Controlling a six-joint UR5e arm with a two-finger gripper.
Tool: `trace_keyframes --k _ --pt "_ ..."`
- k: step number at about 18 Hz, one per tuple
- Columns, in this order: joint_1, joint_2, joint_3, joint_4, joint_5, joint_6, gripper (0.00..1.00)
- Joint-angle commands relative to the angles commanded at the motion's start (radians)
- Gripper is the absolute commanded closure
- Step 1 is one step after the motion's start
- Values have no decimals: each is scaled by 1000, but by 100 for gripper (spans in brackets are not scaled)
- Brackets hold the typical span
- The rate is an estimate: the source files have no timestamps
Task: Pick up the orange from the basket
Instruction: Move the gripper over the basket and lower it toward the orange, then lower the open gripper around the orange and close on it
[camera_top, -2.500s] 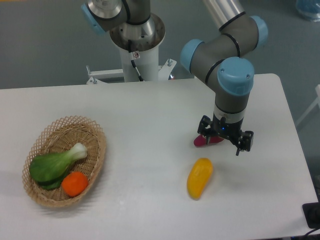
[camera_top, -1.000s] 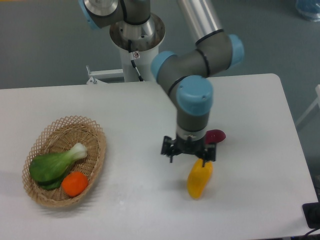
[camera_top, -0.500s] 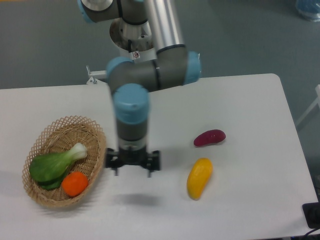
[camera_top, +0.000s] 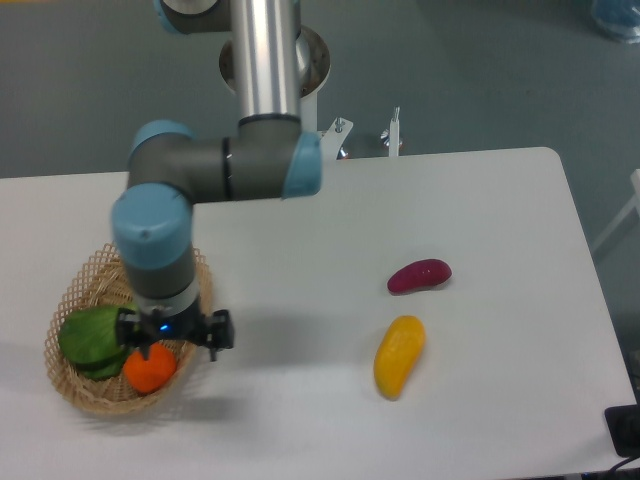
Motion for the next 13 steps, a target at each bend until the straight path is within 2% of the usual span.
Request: trace_keyframes --k 4,7,13 --pt "-40 -3 -2 -8 26 -104 0" --pt "-60 -35 0 -28 54 -149 0" --pt "-69 -69 14 -29 61 -193 0"
